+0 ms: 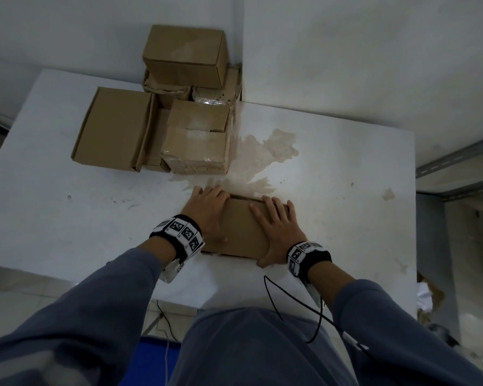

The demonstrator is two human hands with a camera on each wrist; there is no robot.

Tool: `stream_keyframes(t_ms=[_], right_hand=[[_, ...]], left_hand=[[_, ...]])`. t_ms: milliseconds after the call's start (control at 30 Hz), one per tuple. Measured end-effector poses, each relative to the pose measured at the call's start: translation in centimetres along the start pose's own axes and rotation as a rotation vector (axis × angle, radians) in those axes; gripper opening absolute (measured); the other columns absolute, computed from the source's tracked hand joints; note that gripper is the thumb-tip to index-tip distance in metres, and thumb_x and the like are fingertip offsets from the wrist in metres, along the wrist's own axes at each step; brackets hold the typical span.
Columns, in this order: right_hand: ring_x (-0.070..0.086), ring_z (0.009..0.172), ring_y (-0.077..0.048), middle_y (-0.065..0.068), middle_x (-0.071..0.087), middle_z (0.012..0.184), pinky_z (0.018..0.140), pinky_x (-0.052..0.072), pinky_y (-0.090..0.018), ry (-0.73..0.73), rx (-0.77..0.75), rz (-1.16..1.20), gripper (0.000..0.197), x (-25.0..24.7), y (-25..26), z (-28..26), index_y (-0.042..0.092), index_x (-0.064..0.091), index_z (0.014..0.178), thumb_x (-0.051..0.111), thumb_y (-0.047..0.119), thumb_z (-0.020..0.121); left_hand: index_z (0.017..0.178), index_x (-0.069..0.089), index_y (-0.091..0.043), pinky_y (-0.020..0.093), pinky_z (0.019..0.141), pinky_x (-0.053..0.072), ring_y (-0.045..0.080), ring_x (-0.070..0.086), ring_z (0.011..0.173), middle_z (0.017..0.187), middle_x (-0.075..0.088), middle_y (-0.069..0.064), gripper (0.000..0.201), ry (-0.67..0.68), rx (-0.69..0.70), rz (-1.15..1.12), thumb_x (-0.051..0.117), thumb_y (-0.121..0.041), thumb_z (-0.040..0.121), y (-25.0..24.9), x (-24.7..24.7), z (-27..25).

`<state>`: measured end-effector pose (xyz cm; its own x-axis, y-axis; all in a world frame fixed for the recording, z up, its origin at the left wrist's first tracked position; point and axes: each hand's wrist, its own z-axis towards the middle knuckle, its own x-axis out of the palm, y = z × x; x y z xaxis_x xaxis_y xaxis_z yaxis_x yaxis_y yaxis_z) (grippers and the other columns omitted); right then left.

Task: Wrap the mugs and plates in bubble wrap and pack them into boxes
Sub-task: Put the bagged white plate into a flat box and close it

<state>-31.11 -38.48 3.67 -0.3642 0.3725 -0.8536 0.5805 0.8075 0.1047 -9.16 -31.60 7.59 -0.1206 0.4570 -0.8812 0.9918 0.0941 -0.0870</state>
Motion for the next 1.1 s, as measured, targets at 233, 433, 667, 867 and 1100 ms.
stream_keyframes(t_ms=[233, 433, 667, 867, 1100], right_hand=[[0.006, 0.146, -0.043, -0.019, 0.002, 0.161, 0.115, -0.002, -0.064, -0.026, 0.002, 0.010, 0.150, -0.1, 0.0, -0.2, 0.029, -0.006, 0.156, 0.068, 0.085, 0.039], [0.006, 0.147, -0.042, -0.019, 0.002, 0.161, 0.115, -0.003, -0.064, -0.016, 0.002, 0.009, 0.149, 0.1, -0.1, -0.1, 0.029, -0.007, 0.155, 0.065, 0.087, 0.039], [0.008, 0.146, -0.042, -0.018, 0.003, 0.161, 0.116, -0.001, -0.064, -0.027, 0.001, 0.006, 0.150, 0.0, -0.1, -0.1, 0.029, -0.009, 0.156, 0.064, 0.088, 0.038], [0.009, 0.146, -0.041, -0.018, 0.006, 0.161, 0.116, -0.001, -0.063, -0.031, -0.017, -0.010, 0.150, 0.0, -0.1, -0.2, 0.029, -0.008, 0.156, 0.062, 0.089, 0.038], [0.011, 0.146, -0.039, -0.016, 0.006, 0.161, 0.116, 0.004, -0.061, -0.039, -0.036, -0.030, 0.147, -0.1, 0.1, -0.4, 0.030, -0.008, 0.155, 0.061, 0.088, 0.039]], left_hand=[[0.122, 0.055, -0.017, 0.042, 0.107, 0.030, 0.024, 0.048, 0.114, 0.123, 0.047, 0.005, 0.069, 0.002, -0.004, 0.114, 0.068, -0.063, 0.073, -0.8, -0.8, 1.3], [0.116, 0.057, -0.009, 0.034, 0.093, 0.038, 0.025, 0.057, 0.103, 0.116, 0.058, 0.009, 0.036, 0.009, -0.057, 0.245, 0.053, -0.035, 0.091, -2.7, -0.4, 1.1], [0.120, 0.054, -0.012, 0.039, 0.098, 0.032, 0.026, 0.050, 0.112, 0.122, 0.057, 0.007, 0.041, -0.045, -0.018, 0.232, 0.053, -0.040, 0.089, -1.3, -0.5, 1.4], [0.109, 0.064, -0.007, 0.041, 0.096, 0.036, 0.033, 0.044, 0.117, 0.135, 0.044, 0.018, 0.036, -0.108, -0.042, 0.229, 0.044, -0.034, 0.096, -1.4, -0.5, 1.5], [0.106, 0.062, -0.004, 0.042, 0.086, 0.046, 0.034, 0.052, 0.106, 0.130, 0.044, 0.016, 0.027, -0.041, -0.199, 0.012, 0.048, -0.025, 0.096, -1.9, 0.3, 1.7]])
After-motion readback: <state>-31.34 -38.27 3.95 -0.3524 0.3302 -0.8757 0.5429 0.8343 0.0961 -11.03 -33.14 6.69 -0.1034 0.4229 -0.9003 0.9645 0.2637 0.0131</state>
